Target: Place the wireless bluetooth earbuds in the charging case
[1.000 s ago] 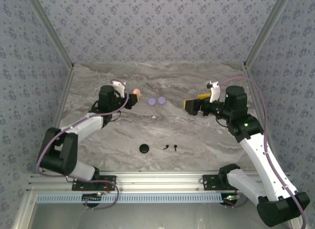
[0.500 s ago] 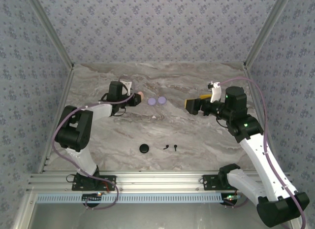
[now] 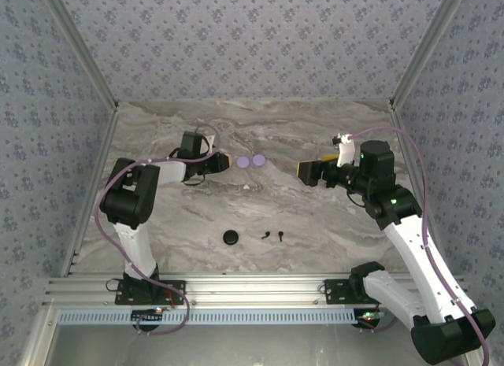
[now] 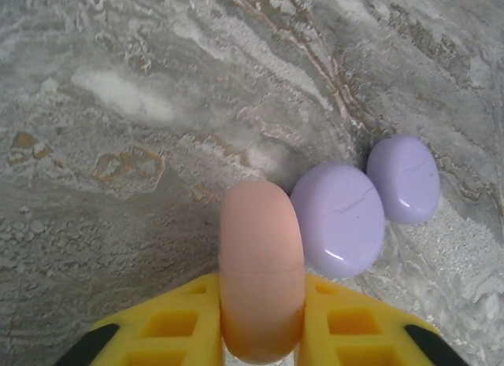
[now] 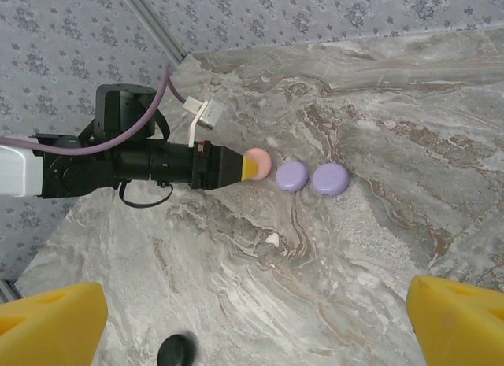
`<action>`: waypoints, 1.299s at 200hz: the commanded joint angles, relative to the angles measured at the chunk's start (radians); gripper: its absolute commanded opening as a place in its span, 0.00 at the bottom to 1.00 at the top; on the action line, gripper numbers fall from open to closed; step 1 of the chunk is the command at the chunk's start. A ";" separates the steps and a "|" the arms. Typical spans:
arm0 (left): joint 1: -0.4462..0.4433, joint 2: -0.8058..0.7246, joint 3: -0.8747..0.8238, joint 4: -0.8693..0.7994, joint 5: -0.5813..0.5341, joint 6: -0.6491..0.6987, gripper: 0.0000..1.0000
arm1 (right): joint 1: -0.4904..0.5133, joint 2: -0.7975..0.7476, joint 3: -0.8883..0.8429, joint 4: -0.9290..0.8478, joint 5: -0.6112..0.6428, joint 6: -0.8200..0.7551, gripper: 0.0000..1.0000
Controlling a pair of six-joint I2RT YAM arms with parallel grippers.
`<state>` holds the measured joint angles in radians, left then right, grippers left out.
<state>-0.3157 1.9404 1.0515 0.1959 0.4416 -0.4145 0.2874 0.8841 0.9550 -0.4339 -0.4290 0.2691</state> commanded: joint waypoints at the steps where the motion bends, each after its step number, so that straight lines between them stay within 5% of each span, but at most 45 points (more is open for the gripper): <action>1: 0.004 0.021 0.032 -0.016 0.020 -0.010 0.30 | -0.006 -0.014 -0.005 -0.021 0.013 -0.021 1.00; 138: 0.005 -0.053 0.016 -0.057 -0.018 0.036 0.50 | -0.007 -0.028 -0.009 -0.054 0.054 -0.036 1.00; 213: 0.004 -0.352 -0.094 -0.054 -0.070 0.057 0.56 | -0.006 -0.064 -0.037 -0.041 0.135 -0.058 1.00; 260: 0.004 -0.663 -0.244 -0.032 -0.175 0.069 0.66 | 0.008 -0.038 -0.059 -0.008 0.014 -0.073 1.00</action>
<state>-0.3157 1.4147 0.8700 0.1455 0.3416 -0.3676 0.2874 0.8326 0.9062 -0.4652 -0.3504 0.2195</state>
